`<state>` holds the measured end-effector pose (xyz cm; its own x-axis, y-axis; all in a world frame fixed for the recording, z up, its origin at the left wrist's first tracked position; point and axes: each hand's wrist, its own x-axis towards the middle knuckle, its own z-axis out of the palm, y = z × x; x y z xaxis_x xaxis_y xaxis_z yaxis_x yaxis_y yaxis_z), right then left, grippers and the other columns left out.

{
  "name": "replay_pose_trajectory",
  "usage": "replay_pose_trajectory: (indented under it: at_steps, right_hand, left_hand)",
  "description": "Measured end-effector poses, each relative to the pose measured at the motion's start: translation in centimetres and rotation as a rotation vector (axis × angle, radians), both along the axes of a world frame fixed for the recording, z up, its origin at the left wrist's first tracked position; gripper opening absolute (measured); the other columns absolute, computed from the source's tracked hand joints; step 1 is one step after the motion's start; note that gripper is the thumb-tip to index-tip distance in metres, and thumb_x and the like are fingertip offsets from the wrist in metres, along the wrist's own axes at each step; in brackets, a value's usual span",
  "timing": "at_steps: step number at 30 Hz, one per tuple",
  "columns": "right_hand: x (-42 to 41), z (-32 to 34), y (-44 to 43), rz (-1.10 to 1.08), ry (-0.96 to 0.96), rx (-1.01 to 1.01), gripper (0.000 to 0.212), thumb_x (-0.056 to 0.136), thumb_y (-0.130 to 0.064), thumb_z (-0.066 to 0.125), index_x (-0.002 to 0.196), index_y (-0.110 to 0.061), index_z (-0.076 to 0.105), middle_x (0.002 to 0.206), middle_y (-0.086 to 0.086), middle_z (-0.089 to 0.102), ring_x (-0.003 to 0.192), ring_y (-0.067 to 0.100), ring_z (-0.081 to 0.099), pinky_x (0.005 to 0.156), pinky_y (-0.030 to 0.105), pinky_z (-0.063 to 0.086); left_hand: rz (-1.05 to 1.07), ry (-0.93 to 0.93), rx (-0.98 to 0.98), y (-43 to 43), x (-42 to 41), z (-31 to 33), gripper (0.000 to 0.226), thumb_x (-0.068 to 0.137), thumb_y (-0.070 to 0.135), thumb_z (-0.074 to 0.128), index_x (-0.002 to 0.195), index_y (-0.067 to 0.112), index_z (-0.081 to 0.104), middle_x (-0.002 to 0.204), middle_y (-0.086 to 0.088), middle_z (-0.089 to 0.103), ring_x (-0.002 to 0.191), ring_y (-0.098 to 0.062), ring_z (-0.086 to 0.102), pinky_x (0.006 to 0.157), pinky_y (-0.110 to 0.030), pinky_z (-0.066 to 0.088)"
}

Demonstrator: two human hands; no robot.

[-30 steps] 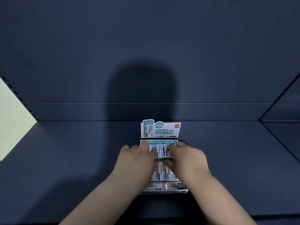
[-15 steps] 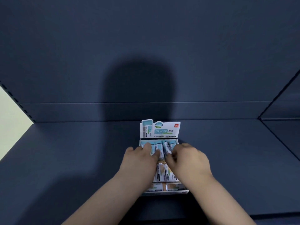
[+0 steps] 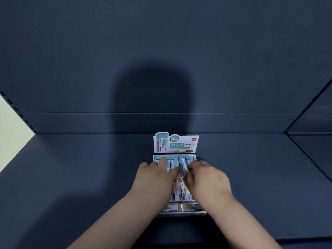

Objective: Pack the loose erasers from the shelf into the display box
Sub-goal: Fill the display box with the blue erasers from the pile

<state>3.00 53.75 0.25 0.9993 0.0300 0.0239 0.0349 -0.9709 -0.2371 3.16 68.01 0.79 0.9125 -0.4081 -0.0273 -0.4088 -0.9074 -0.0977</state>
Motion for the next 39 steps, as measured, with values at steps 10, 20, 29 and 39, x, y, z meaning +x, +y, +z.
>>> replay_pose_trajectory:
  at_steps: [10,20,29,39]
  right_hand:
    - [0.7,1.0,-0.1,-0.04,0.106,-0.006,0.028,0.093,-0.034,0.04,0.11,-0.019,0.057,0.114,0.002,0.059,0.104,0.022,0.057,0.077,0.029,0.043]
    - [0.6,1.3,-0.7,0.09,0.03,0.003,0.038,0.094,-0.032,0.041,0.132,-0.037,0.043,0.12,-0.003,0.047,0.114,0.018,0.048,0.08,0.029,0.044]
    - [0.2,0.7,-0.7,0.135,0.063,-0.102,0.033,0.094,-0.027,0.044,0.127,-0.03,0.048,0.119,-0.001,0.047,0.112,0.02,0.048,0.079,0.03,0.045]
    - [0.2,0.8,-0.1,0.164,0.037,-0.037,0.034,0.094,-0.038,0.043,0.127,-0.033,0.049,0.123,-0.005,0.048,0.115,0.018,0.047,0.084,0.03,0.044]
  left_hand:
    - [0.016,-0.016,0.009,-0.1,-0.1,-0.2,0.053,0.092,0.027,0.044,0.142,0.036,0.027,0.117,-0.005,0.04,0.098,-0.026,0.052,0.081,-0.034,0.032]
    - [0.036,0.028,0.051,0.7,-0.5,-0.3,0.058,0.095,0.037,0.042,0.146,0.035,0.016,0.125,-0.006,0.036,0.102,-0.025,0.05,0.084,-0.033,0.033]
    - [0.054,0.032,0.072,0.7,-1.0,-0.2,0.063,0.093,0.032,0.045,0.148,0.031,0.014,0.126,-0.008,0.034,0.102,-0.026,0.049,0.083,-0.033,0.032]
    - [0.083,-0.024,0.058,0.1,-1.2,-0.2,0.045,0.091,0.026,0.045,0.135,0.025,0.037,0.119,-0.005,0.039,0.096,-0.023,0.051,0.072,-0.032,0.026]
